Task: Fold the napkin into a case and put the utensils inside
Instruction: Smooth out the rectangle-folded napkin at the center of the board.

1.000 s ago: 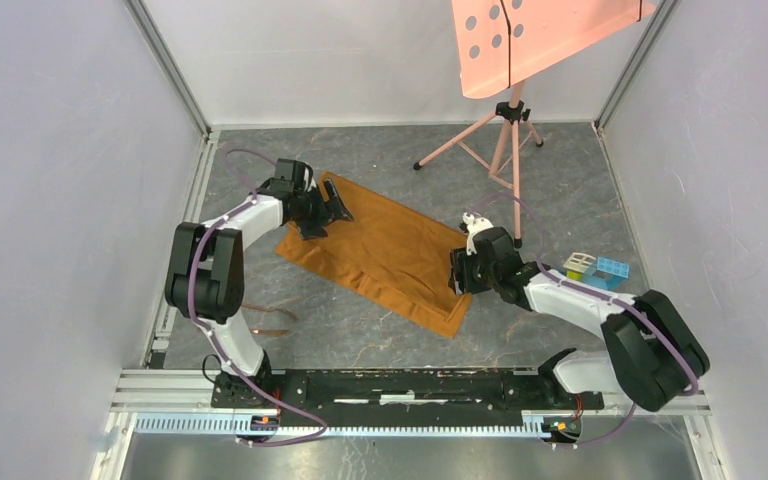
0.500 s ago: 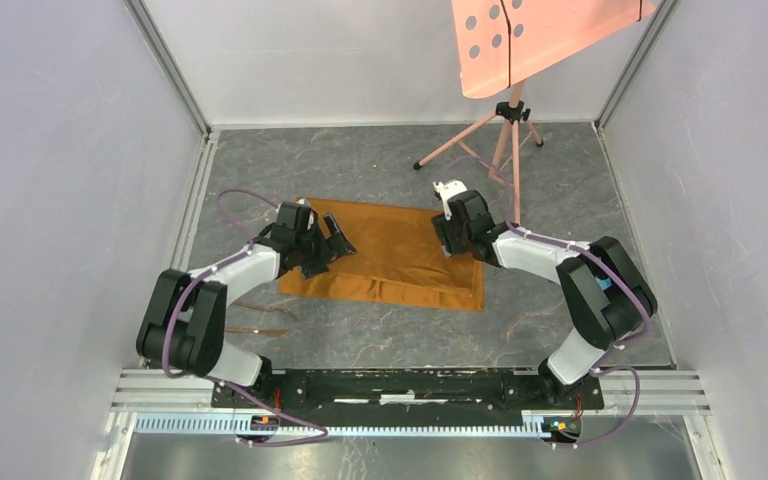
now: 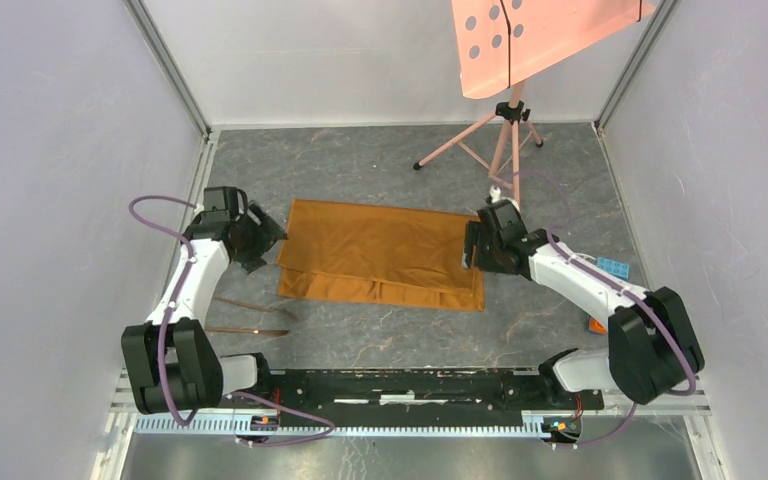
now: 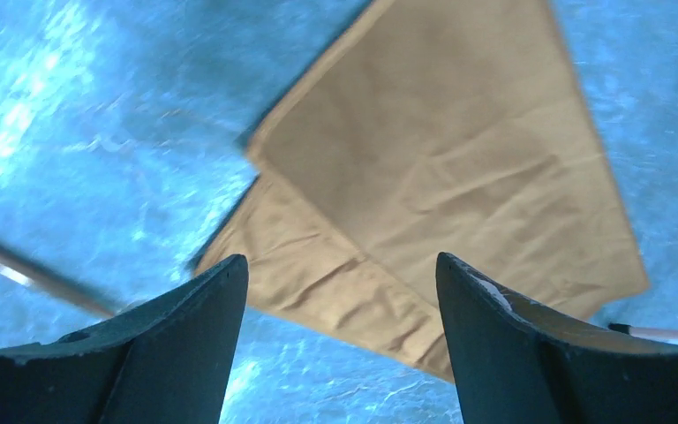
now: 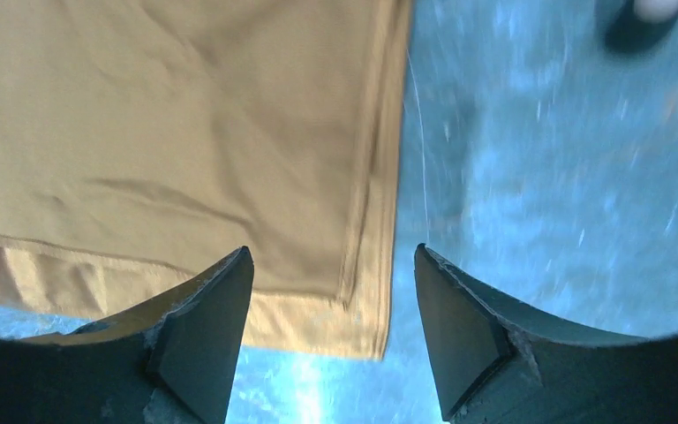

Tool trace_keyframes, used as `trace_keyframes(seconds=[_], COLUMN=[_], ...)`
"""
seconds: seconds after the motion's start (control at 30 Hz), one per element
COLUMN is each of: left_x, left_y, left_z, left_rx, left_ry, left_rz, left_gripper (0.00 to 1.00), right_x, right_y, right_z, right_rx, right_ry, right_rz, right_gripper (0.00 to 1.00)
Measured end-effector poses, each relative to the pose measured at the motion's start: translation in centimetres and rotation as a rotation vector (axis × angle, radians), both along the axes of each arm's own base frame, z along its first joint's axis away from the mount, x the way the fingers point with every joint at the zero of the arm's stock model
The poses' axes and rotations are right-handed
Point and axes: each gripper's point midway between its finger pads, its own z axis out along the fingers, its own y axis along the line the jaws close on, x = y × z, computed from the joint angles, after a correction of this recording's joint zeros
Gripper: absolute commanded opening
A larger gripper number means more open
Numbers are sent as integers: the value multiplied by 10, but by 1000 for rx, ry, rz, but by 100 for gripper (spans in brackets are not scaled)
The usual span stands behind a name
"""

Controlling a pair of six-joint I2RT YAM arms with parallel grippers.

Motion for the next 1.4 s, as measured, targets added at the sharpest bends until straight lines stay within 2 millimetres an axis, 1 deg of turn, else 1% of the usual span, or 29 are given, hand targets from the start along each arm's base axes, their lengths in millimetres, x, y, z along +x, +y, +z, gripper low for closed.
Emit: trace_keyframes(seconds=[0.03, 0.07, 0.17, 0.2, 0.3, 0.4, 0.47, 0.63, 0.77, 0.9, 1.17, 1.3, 1.4], left_x=[-6, -13, -24, -26, -34, -37, -36, -36, -39, -39, -40, -41, -43], left_y=[7, 9, 8, 8, 11, 17, 22, 29, 31, 32, 34, 34, 36], left_z=[-6, -12, -27, -31, -42, -41, -39, -31, -27, -24, -23, -24, -24], left_rx=[2, 2, 3, 5, 22, 54, 79, 115, 126, 135, 145, 150, 159], left_ry=[30, 66, 149, 172, 233, 250, 246, 226, 218, 209, 209, 212, 218], left_rz=[24, 34, 32, 32, 42, 59, 73, 90, 95, 93, 91, 89, 85], left_gripper=[79, 77, 74, 74, 75, 76, 76, 76, 76, 76, 76, 77, 78], right_x=[-13, -23, -45, -50, -57, -63, -65, -68, -64, -61, -64, -64, -60], right_y=[-5, -7, -10, -9, -6, 0, 1, -4, -5, -3, 3, 5, 7], right_z=[-7, -13, -24, -26, -28, -31, -35, -46, -48, -49, -54, -57, -56], right_rx=[19, 34, 60, 68, 78, 92, 92, 61, 48, 49, 46, 37, 38], right_ry=[42, 74, 138, 157, 179, 201, 215, 247, 250, 257, 273, 282, 278], right_rz=[-51, -91, -180, -205, -256, -304, -333, -412, -448, -471, -488, -498, -504], right_gripper=[68, 67, 66, 65, 62, 57, 53, 50, 44, 43, 41, 35, 33])
